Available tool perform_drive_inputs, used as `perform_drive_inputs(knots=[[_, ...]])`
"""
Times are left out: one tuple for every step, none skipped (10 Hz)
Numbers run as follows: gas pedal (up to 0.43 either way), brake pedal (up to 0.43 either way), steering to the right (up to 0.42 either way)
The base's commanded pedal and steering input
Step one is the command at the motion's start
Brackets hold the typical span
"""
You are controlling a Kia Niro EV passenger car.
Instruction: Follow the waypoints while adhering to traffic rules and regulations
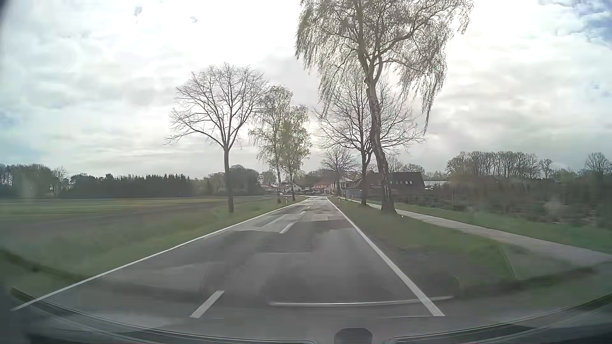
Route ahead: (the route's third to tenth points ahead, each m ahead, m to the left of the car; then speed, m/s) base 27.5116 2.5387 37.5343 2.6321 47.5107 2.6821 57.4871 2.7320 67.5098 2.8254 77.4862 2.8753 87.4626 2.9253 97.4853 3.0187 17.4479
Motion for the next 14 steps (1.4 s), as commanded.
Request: perform_drive_inputs(knots=[[0.157, 0.000, 0.000], [0.157, 0.006, 0.000], [0.150, 0.000, 0.000], [0.150, 0.000, 0.000], [0.150, 0.000, 0.000], [0.150, 0.000, 0.000], [0.150, 0.000, -0.002], [0.150, 0.000, -0.003], [0.150, 0.000, -0.003], [0.150, 0.000, -0.003], [0.150, 0.000, -0.003], [0.150, 0.000, -0.003], [0.150, 0.000, -0.003], [0.150, 0.000, -0.003]])
